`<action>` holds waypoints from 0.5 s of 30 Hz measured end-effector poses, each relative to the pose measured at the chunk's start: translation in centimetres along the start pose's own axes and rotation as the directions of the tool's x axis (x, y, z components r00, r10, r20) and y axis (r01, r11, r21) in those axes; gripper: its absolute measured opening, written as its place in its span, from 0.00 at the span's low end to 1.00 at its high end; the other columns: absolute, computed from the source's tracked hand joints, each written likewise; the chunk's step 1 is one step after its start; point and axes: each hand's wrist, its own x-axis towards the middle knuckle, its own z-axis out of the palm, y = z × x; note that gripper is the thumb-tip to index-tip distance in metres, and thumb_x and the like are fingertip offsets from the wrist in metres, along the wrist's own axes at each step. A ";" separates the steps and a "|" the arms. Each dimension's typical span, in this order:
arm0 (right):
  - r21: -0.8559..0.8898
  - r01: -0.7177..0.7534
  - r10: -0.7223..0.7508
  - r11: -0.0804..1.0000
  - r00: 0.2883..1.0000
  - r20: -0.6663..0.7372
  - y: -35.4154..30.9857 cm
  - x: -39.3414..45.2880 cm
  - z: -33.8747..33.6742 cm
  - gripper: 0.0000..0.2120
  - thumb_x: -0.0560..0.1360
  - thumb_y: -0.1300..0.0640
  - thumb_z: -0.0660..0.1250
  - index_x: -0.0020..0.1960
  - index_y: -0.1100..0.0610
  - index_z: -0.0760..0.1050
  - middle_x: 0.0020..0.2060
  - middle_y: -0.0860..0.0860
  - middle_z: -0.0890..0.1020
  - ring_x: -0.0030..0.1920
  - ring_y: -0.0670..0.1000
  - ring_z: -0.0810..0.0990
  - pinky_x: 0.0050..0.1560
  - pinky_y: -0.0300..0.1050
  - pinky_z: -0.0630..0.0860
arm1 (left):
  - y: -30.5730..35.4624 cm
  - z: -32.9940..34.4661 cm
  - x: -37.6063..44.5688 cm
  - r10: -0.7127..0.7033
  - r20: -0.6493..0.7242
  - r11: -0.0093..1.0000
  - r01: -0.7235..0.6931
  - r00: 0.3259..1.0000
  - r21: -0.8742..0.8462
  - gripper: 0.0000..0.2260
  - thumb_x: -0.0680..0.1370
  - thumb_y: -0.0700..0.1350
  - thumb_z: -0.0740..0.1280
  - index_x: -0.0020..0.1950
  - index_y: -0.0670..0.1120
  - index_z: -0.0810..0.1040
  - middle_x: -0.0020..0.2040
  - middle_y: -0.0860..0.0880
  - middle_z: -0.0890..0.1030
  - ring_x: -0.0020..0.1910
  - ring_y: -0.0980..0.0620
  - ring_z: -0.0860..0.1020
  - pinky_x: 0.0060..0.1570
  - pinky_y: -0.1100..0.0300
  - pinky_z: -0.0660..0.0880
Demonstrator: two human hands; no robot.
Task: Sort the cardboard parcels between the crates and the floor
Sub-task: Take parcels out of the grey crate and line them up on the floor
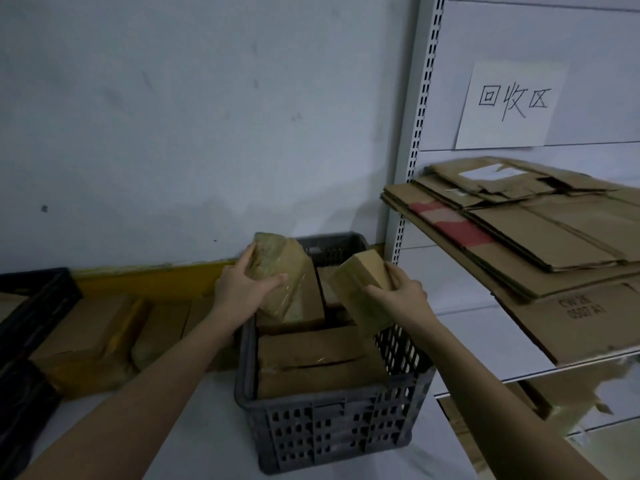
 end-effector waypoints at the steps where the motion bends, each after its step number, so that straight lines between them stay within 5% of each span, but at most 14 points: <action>1: 0.016 0.009 -0.009 1.000 0.999 0.035 -0.4 0.3 0.4 0.45 0.62 0.33 0.68 0.76 0.39 0.58 0.65 0.52 0.67 0.64 0.59 0.70 0.60 0.61 0.77 | 0.2 -0.5 0.0 0.009 -0.013 1.000 -0.009 1.000 -0.011 0.50 0.59 0.69 0.76 0.77 0.65 0.59 0.71 0.50 0.71 0.65 0.47 0.74 0.61 0.46 0.77; 6: 0.068 0.042 -0.055 0.997 0.977 0.206 -3.2 0.8 2.6 0.47 0.62 0.36 0.73 0.76 0.40 0.56 0.67 0.50 0.67 0.64 0.58 0.71 0.58 0.60 0.79 | -0.4 -3.6 -0.6 -0.048 -0.085 0.998 0.052 0.995 0.037 0.50 0.59 0.71 0.69 0.79 0.63 0.56 0.74 0.47 0.69 0.68 0.44 0.72 0.63 0.43 0.75; 10: 0.233 0.148 -0.208 0.961 0.944 0.257 -6.3 -0.2 5.2 0.38 0.68 0.48 0.77 0.71 0.39 0.60 0.64 0.50 0.69 0.59 0.54 0.74 0.52 0.54 0.82 | -2.0 -6.7 -1.2 -0.101 -0.139 0.978 0.124 0.985 0.170 0.49 0.60 0.73 0.66 0.79 0.63 0.55 0.74 0.43 0.69 0.69 0.40 0.71 0.65 0.42 0.73; 15: 0.185 0.265 -0.291 0.946 0.947 0.136 -10.0 -2.1 10.5 0.34 0.61 0.28 0.70 0.63 0.30 0.63 0.58 0.50 0.67 0.59 0.58 0.71 0.59 0.61 0.77 | -4.4 -10.9 -2.5 -0.160 -0.271 0.929 0.238 0.949 0.283 0.48 0.60 0.77 0.64 0.78 0.63 0.58 0.74 0.40 0.68 0.72 0.37 0.66 0.70 0.41 0.66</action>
